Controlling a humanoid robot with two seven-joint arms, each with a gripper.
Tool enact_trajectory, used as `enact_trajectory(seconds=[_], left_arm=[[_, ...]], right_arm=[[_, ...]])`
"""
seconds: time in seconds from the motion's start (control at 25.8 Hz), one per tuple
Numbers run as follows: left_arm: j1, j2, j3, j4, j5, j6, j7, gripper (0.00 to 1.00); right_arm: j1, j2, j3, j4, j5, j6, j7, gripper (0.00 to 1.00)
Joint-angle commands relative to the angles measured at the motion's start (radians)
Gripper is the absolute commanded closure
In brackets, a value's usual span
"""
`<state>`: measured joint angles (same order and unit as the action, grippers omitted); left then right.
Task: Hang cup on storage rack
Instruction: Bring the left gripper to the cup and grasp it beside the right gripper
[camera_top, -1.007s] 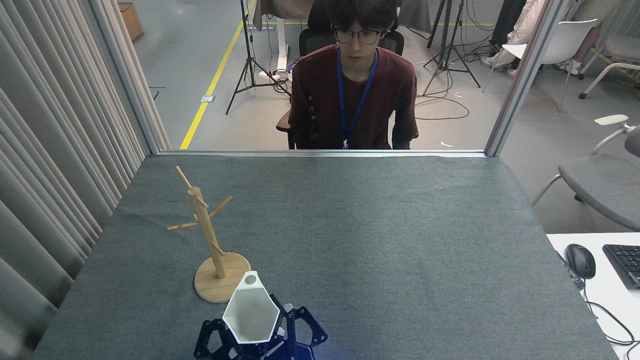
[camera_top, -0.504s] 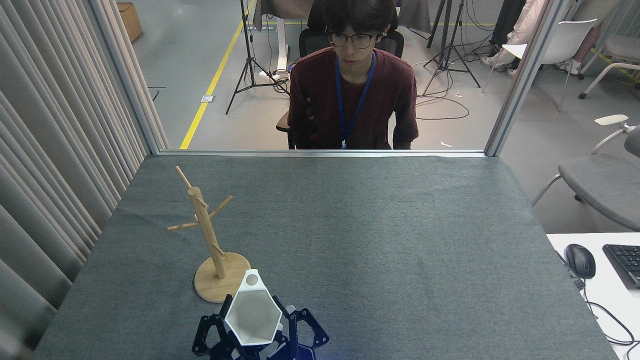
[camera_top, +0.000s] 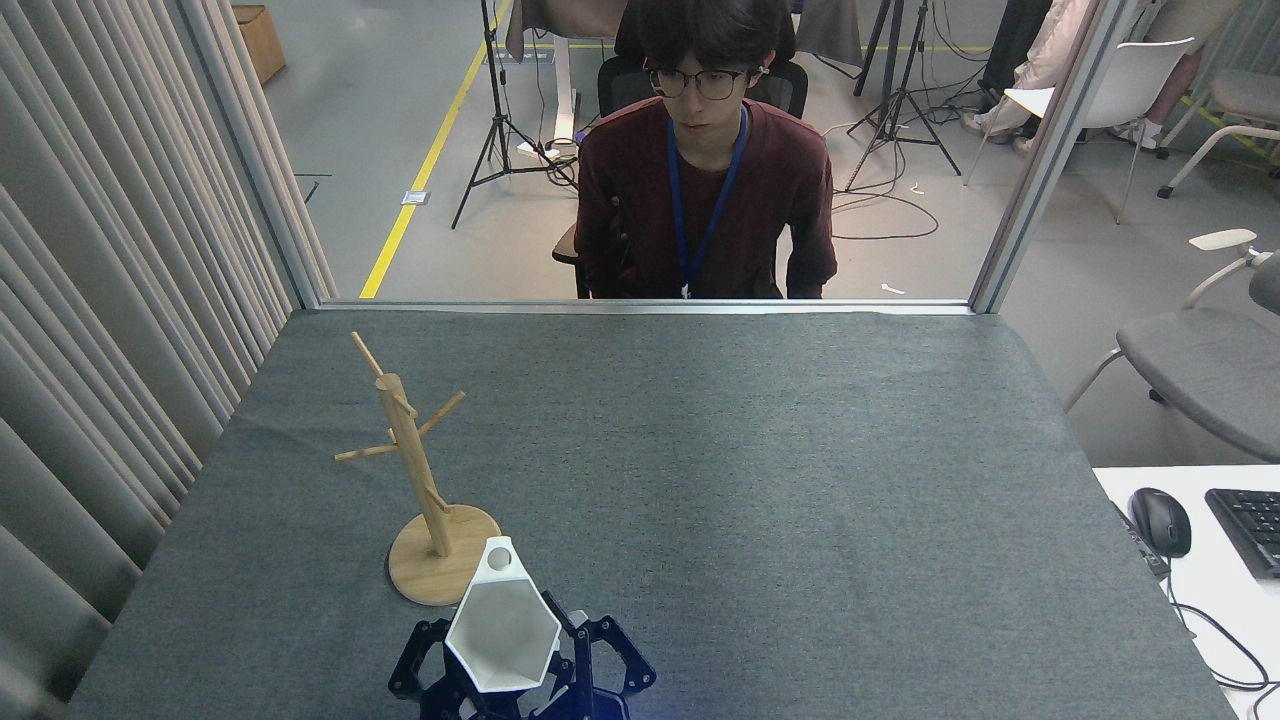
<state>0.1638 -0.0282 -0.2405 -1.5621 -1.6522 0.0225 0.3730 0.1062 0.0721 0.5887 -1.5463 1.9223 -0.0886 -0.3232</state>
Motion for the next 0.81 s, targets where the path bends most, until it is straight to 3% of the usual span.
enact_trajectory(seconds=[0.0, 0.23, 0.31, 0.35, 0.39, 0.77], left_arm=[[0.000, 0.005, 0.000, 0.010, -0.005, 0.000, 0.000, 0.58], [-0.001, 0.007, 0.000, 0.014, -0.009, 0.000, 0.000, 0.70], [-0.001, 0.007, 0.000, 0.014, -0.009, 0.000, 0.000, 0.71], [-0.001, 0.007, 0.000, 0.014, -0.009, 0.000, 0.000, 0.71], [-0.001, 0.007, 0.000, 0.014, -0.009, 0.000, 0.000, 0.71], [-0.001, 0.007, 0.000, 0.014, -0.014, 0.002, 0.000, 0.71]], right_arm=[[0.000, 0.000, -0.001, -0.002, 0.000, 0.000, -0.004, 0.37], [-0.002, 0.000, -0.001, -0.002, 0.000, 0.001, -0.004, 0.33], [-0.002, 0.002, -0.003, -0.002, -0.002, 0.006, -0.004, 0.19], [-0.003, 0.002, -0.003, -0.003, -0.002, 0.006, -0.004, 0.05], [-0.003, 0.002, -0.007, -0.003, -0.002, 0.006, -0.004, 0.02], [-0.010, 0.003, -0.006, -0.071, -0.005, 0.000, -0.030, 0.02]])
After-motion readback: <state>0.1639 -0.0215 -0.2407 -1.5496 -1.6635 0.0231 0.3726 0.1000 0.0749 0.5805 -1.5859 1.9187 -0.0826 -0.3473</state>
